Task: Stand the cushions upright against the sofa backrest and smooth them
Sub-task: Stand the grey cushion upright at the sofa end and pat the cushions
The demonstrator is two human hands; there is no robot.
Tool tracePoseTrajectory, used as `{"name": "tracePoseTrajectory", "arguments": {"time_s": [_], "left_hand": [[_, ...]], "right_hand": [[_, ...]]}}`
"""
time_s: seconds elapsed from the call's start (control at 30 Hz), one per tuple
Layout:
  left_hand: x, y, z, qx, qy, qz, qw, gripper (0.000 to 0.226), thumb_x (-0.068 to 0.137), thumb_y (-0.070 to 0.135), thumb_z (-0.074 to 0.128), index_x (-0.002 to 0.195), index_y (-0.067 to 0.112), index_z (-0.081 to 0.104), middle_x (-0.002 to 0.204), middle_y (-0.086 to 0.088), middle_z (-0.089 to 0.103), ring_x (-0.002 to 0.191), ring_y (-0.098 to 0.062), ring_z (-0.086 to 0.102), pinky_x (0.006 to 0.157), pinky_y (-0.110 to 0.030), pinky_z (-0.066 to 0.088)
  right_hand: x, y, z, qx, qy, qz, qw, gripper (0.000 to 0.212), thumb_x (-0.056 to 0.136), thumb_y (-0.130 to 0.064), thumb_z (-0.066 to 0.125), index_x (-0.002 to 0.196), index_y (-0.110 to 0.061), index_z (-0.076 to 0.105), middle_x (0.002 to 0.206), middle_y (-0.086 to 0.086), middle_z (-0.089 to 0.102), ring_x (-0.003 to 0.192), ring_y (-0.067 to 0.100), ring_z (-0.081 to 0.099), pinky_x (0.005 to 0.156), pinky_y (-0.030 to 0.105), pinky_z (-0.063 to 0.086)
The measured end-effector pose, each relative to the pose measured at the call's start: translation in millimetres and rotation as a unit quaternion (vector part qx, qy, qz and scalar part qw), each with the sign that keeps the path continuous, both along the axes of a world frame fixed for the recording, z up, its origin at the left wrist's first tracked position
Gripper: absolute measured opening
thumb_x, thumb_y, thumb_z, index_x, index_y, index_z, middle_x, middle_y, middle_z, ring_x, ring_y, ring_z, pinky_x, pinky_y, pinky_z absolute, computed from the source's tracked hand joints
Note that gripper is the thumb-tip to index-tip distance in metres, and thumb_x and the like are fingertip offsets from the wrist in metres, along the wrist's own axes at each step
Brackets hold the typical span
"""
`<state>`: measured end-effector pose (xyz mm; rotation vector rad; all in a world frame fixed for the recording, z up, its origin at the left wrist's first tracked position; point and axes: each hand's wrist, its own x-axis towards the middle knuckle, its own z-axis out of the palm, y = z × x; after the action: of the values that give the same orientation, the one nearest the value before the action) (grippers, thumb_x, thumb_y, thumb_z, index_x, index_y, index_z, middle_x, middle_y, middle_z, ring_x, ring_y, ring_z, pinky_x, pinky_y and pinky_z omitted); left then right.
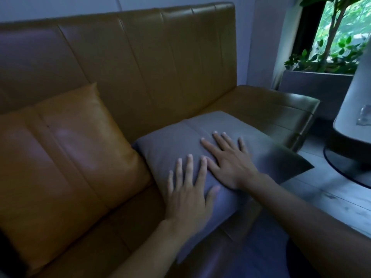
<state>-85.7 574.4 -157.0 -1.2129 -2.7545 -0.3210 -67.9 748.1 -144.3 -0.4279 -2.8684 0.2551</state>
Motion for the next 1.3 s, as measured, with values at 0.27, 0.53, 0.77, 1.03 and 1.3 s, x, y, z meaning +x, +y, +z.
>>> {"name": "tracePoseTrajectory", "arguments": {"time_s": [0.27, 0.53, 0.77, 1.03, 1.3], "left_hand": [[-91.7, 6.9, -5.6, 0.174, -0.234, 0.171, 0.941, 0.076, 0.092, 0.071, 0.029, 0.157, 0.039, 0.005, 0.167, -0.001, -0.013, 0.152, -0.021, -0.013, 0.122, -0.042, -0.004], [-93.4, 6.6, -14.4, 0.37, -0.398, 0.284, 0.79, 0.105, 0.077, 0.077, 0.057, 0.158, 0.032, 0.008, 0.16, -0.012, 0.024, 0.137, -0.039, 0.039, 0.112, -0.045, 0.035], [-107.3, -12.4, -25.6, 0.43, -0.643, 0.242, 0.586, 0.105, 0.049, 0.075, 0.083, 0.136, 0.021, 0.057, 0.115, -0.007, 0.074, 0.104, -0.031, 0.07, 0.093, -0.048, 0.054], [-102.3, -13.5, -13.2, 0.42, -0.678, 0.225, 0.56, 0.07, 0.072, 0.064, 0.073, 0.115, 0.01, 0.07, 0.101, -0.011, 0.078, 0.095, -0.027, 0.074, 0.076, -0.038, 0.056], [-105.9, -4.2, -12.6, 0.505, -0.628, 0.25, 0.537, 0.113, 0.037, 0.056, 0.097, 0.132, 0.013, 0.055, 0.108, -0.01, 0.076, 0.088, -0.03, 0.076, 0.072, -0.043, 0.062]], "right_hand": [[-4.7, 72.6, -19.8, -0.1, 0.007, -0.167, 0.981, 0.077, 0.084, -0.076, 0.007, 0.152, -0.042, 0.017, 0.164, 0.002, 0.016, 0.15, 0.026, 0.013, 0.117, 0.053, 0.007], [-0.8, 70.0, -19.7, -0.103, 0.011, -0.167, 0.981, 0.072, 0.088, -0.073, 0.011, 0.152, -0.043, 0.017, 0.164, 0.002, 0.017, 0.15, 0.025, 0.013, 0.118, 0.052, 0.007], [-29.2, 45.5, 32.0, -0.118, 0.067, -0.147, 0.98, 0.048, 0.09, -0.054, 0.038, 0.111, -0.023, 0.067, 0.119, 0.014, 0.062, 0.112, 0.036, 0.056, 0.098, 0.047, 0.044], [-98.8, 6.9, 58.1, -0.189, 0.045, -0.189, 0.962, 0.022, 0.094, -0.028, 0.054, 0.104, -0.01, 0.062, 0.111, 0.013, 0.065, 0.105, 0.032, 0.061, 0.093, 0.046, 0.049], [-110.1, -7.1, 82.0, -0.295, 0.107, -0.238, 0.919, 0.021, 0.096, -0.022, 0.057, 0.078, -0.012, 0.052, 0.111, 0.012, 0.061, 0.111, 0.032, 0.055, 0.105, 0.055, 0.035]]}}
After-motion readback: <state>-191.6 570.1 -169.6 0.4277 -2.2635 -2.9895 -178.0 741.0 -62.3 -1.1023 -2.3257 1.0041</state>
